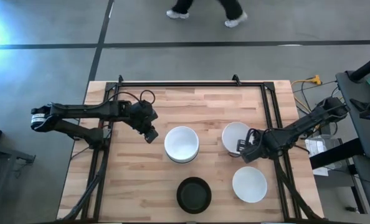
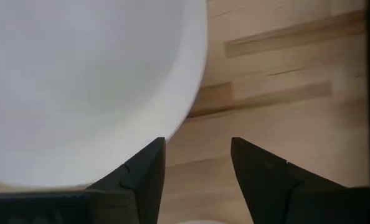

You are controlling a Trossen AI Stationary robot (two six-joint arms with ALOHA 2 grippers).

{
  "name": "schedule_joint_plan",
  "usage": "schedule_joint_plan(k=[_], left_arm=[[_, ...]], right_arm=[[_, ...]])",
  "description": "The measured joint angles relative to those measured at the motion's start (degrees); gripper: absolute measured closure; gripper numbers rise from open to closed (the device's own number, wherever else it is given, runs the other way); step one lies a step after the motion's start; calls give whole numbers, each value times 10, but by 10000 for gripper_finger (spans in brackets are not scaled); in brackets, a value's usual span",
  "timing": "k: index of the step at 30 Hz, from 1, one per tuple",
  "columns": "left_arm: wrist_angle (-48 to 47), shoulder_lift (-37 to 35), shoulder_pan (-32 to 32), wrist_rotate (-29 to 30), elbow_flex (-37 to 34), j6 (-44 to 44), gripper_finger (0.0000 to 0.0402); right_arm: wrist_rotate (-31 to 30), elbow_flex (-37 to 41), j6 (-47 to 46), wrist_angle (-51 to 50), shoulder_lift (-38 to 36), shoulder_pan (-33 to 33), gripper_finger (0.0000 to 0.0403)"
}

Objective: Nest bowls inside each other
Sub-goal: Stack the white bowl on top of the other white bowl

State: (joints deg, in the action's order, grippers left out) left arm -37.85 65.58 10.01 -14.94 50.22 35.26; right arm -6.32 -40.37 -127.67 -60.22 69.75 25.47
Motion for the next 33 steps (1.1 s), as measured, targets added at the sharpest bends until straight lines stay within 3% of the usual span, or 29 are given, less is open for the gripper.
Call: schedule_joint_plan(k=[11,23,33], left_arm=[[1,0,0,0,0,0,402],[1,0,0,0,0,1,402],[4,0,0,2,0,4,402]], right_arm=[[-92,-2,-9,26,-26,-5,225],[-81,5,-9,15,-9,-68,225],[-61,44,-8,25,-3,-70,232]])
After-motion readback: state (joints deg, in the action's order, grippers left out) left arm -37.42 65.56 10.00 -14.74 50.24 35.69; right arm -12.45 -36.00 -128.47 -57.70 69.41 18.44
